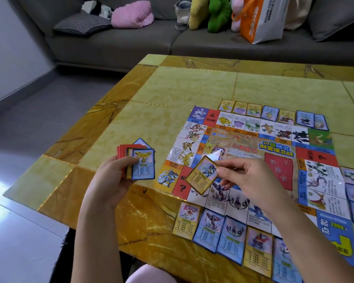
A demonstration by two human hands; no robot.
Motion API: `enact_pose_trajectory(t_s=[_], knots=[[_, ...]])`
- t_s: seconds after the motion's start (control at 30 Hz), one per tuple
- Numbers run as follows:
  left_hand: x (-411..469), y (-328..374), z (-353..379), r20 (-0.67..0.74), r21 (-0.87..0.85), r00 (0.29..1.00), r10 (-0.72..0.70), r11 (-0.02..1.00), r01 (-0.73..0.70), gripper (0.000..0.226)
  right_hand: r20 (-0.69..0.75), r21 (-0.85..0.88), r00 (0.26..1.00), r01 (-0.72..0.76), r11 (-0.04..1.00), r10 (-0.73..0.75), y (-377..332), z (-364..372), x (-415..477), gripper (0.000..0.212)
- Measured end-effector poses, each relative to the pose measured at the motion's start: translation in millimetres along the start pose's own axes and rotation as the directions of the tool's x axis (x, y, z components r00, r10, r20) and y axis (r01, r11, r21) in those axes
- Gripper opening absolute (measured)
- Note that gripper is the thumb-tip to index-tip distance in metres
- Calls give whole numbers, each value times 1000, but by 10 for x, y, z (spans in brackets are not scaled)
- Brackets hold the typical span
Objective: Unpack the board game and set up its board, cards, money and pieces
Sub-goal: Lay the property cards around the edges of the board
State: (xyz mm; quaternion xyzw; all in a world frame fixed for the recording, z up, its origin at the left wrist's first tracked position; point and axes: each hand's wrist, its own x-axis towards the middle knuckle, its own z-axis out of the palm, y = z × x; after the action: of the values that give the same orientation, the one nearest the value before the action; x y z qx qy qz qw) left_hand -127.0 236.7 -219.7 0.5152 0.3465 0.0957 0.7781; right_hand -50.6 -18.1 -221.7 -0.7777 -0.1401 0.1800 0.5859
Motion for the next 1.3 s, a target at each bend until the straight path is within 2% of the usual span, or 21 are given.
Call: enact_pose_trajectory(t_s=[0.1, 0.27, 0.47, 0.6, 0.77, 0.9, 1.07, 1.3], knots=[[-75, 12, 69, 99, 53, 995, 0, 999, -5, 16, 30, 44, 1000, 3, 999, -5, -38, -6, -6, 18], [-156, 9, 161, 269, 131, 963, -32, 991, -3, 45, 55, 94, 998, 3, 996, -8, -85, -1, -19, 16], [-132, -4, 146, 319, 223, 946, -63, 975, -10, 57, -29, 115, 999, -16, 993, 19, -49, -69, 8, 12], [-150, -18, 141, 382, 324, 916, -121, 946, -10, 52, -101, 34, 994, -42, 999, 46, 0, -148, 34, 12], [-228, -30, 217, 546, 491, 808, -221, 866, -95, 41, -86, 26, 994, -68, 997, 70, 5, -159, 42, 11], [-263, -38, 249, 573, 569, 774, -270, 810, -138, 47, -52, -23, 998, -37, 999, 36, -21, -76, 6, 10], [-315, -49, 290, 585, 643, 747, -316, 743, -188, 52, -29, 38, 999, 28, 999, -27, -96, 5, -49, 15], [-309, -45, 365, 618, 612, 713, -331, 771, -173, 46, 53, 12, 997, 57, 998, -57, -124, 121, -66, 26]])
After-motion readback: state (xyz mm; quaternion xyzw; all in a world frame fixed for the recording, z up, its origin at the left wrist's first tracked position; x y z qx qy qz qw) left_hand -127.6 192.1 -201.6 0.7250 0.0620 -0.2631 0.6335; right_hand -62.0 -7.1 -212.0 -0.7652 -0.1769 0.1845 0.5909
